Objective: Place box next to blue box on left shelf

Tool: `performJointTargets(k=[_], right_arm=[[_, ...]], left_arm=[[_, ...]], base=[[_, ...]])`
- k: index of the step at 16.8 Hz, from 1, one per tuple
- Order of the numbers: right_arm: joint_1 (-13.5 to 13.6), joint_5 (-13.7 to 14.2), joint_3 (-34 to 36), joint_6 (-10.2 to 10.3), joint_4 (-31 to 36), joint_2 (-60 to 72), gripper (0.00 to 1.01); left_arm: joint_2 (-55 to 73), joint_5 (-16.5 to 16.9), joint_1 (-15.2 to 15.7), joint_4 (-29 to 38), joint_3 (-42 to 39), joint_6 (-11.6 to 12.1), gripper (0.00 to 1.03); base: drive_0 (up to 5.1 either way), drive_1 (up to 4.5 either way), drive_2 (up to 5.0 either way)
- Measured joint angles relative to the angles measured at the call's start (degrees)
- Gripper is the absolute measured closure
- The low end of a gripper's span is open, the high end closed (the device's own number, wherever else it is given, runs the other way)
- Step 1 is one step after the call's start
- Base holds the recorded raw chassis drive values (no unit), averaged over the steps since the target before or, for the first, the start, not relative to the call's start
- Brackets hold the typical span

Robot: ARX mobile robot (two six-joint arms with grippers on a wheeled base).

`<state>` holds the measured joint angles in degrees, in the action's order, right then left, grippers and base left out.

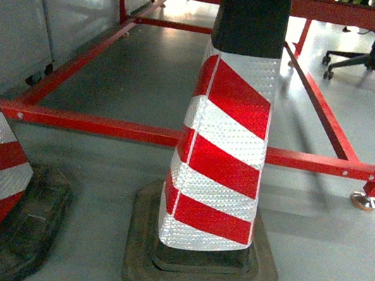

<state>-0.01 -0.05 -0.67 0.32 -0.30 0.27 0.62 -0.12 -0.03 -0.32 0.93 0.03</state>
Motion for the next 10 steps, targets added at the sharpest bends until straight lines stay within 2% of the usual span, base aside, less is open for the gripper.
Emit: performJointTargets(k=[10], right_arm=[[0.0, 0.0, 0.0, 0.0, 0.0, 0.0, 0.03]], left_arm=[[0.0, 0.0, 0.0, 0.0, 0.0, 0.0, 0.05]], base=[[0.0, 0.0, 0.0]])
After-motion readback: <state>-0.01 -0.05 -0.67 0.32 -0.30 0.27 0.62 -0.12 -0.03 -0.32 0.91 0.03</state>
